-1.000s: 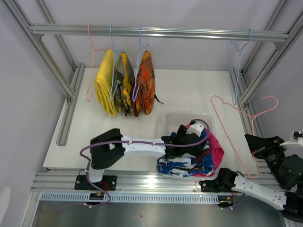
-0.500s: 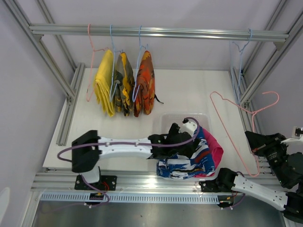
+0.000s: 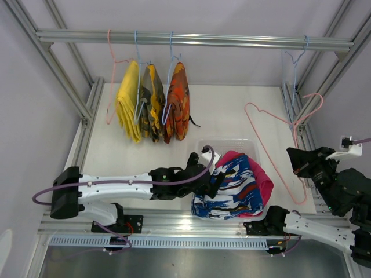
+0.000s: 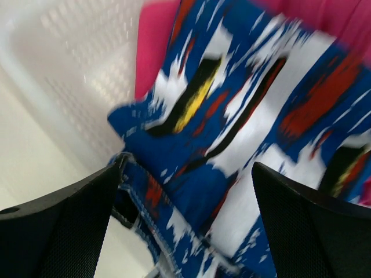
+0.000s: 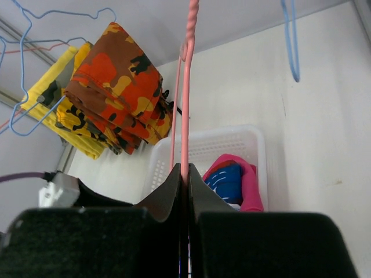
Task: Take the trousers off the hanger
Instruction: Place the trousers in the bin, then place the hanger at the clothesline.
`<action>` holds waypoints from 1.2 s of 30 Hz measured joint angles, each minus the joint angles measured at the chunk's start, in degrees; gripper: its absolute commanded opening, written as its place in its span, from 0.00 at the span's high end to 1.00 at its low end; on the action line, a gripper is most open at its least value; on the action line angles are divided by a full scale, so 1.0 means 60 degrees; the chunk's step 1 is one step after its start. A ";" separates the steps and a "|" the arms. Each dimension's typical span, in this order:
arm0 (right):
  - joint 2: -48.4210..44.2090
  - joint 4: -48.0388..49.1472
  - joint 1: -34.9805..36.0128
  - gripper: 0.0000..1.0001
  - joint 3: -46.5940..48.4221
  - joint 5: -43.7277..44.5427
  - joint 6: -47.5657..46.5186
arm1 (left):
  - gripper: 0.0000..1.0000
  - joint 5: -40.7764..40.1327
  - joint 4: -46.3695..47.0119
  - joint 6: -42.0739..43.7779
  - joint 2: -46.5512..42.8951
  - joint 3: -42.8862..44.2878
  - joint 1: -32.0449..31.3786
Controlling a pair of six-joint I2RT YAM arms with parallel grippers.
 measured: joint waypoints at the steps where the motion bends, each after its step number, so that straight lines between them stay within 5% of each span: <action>1: 0.0153 0.0087 0.0007 1.00 0.0015 0.0000 -0.0146 | 0.01 0.0098 -0.0007 -0.0036 0.0029 -0.0317 -0.0011; 8: 0.1931 0.0798 0.0098 1.00 0.0521 0.0066 -0.1202 | 0.06 0.0240 -0.0361 0.0146 -0.1228 -0.0641 -0.0040; 12: 0.2444 0.1362 0.0113 1.00 0.0769 0.0208 -0.1938 | 0.45 0.0175 -0.0641 0.0652 -0.2652 0.0055 -0.0044; 14: 0.2561 0.1636 0.0113 1.00 0.0936 0.0306 -0.2244 | 0.55 0.0036 -0.0714 0.0958 -0.3089 0.0576 -0.0044; 17: 0.2790 0.2116 0.0113 1.00 0.1184 0.0583 -0.2718 | 0.93 -0.0291 -0.0845 0.1526 -0.3446 0.1198 -0.0007; 20: 0.3075 0.2499 0.0109 1.00 0.1246 0.0761 -0.3002 | 1.00 -0.0754 -0.1158 0.2197 -0.3523 0.1654 0.0142; 23: 0.3435 0.2936 -0.0011 1.00 0.1249 0.0812 -0.3402 | 0.99 -0.0914 -0.1282 0.2765 -0.3683 0.1847 0.0750; 25: 0.3712 0.3140 -0.0178 1.00 0.1330 0.0845 -0.3690 | 0.47 -0.0882 -0.1315 0.3206 -0.3963 0.1847 0.1271; 28: 0.4200 0.3337 -0.0517 1.00 0.1643 0.0885 -0.4076 | 0.27 -0.0816 -0.1042 0.3621 -0.4619 0.1625 0.1942; 30: 0.4506 0.3537 -0.0874 1.00 0.1814 0.0863 -0.4368 | 0.03 -0.0798 -0.0703 0.3858 -0.5176 0.1169 0.2280; 36: 0.5082 0.3705 -0.2732 1.00 0.2095 -0.0036 -0.4728 | 0.00 -0.0812 -0.0047 0.4262 -0.6087 0.0000 0.2605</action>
